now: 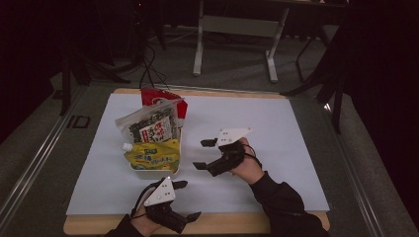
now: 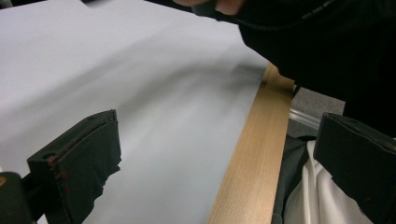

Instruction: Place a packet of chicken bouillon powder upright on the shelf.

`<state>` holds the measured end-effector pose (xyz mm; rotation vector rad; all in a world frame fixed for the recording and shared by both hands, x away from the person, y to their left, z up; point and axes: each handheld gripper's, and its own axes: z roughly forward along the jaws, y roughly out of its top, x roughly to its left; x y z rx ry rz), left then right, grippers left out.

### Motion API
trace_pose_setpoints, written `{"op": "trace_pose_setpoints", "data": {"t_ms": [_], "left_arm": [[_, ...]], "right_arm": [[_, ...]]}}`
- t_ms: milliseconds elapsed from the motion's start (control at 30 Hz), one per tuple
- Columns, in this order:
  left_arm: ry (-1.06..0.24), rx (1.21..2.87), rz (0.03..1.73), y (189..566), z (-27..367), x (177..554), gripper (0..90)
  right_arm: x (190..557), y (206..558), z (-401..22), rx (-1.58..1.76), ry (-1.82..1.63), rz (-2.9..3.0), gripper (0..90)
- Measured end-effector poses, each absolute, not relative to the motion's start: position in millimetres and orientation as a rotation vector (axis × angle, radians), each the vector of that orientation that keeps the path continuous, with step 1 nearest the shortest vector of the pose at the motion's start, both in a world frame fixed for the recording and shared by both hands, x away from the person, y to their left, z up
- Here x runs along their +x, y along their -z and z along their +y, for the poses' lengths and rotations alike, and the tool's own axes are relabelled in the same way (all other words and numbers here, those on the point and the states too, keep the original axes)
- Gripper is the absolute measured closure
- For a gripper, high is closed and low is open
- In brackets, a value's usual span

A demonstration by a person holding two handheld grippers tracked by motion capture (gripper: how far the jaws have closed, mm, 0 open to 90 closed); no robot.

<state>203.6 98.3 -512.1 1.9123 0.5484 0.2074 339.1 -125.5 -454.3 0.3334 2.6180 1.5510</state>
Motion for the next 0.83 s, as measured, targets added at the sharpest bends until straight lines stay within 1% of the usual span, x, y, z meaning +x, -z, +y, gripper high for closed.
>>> {"op": "trace_pose_setpoints", "data": {"t_ms": [433,833], "left_arm": [[-0.211,1.913,0.548,513,98,203,2.0],[-0.218,1.907,0.547,513,99,202,2.0]], "right_arm": [[330,481,-157,0.437,-1.554,2.621,15.1],[332,491,-163,0.470,-1.549,2.622,15.1]]}}
